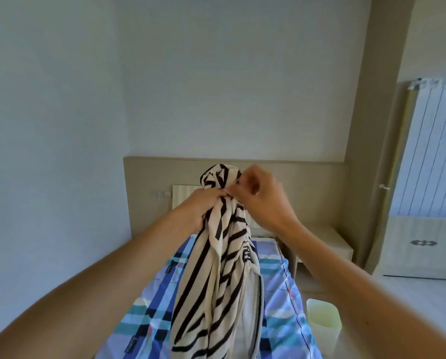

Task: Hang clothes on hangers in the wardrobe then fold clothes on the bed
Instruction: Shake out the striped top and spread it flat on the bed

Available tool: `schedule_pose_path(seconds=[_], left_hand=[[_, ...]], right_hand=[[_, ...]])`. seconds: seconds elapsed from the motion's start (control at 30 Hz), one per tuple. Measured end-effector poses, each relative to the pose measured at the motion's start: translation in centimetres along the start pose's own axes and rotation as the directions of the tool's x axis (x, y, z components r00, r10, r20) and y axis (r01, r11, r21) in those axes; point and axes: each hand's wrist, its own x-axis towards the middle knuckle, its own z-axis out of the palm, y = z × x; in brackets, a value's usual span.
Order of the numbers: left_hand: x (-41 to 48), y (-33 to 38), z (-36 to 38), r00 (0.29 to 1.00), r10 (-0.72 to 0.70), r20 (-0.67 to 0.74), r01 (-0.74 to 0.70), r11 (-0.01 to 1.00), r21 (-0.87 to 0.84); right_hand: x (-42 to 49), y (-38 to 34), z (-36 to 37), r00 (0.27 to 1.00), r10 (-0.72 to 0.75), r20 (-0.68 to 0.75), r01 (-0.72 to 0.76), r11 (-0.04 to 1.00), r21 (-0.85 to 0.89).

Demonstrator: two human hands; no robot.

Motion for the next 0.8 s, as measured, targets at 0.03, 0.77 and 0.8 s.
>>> schedule_pose_path(seconds=[0.03, 0.77, 0.8], left_hand=[[-0.1, 0.3, 0.2, 1.0, -0.004, -0.015, 0.004, 1.0, 0.002], [-2.0, 2.4, -8.0, 0.784, 0.618, 0.057, -0.438, 0.485, 0.757], [-2.2, 2.5, -7.6, 0.798, 0.57, 0.194, -0.541, 0.537, 0.647]], right_hand=[[-0.8, 0.0, 0.4, 0.987, 0.048, 0.151, -0.051, 0.998, 0.021], [3.7, 0.1, 3.8, 0.966, -0.061, 0.252, 0.023, 0.988, 0.153], [4.1, -0.4, 4.0, 0.961, -0.085, 0.263, 0.038, 0.983, 0.179]])
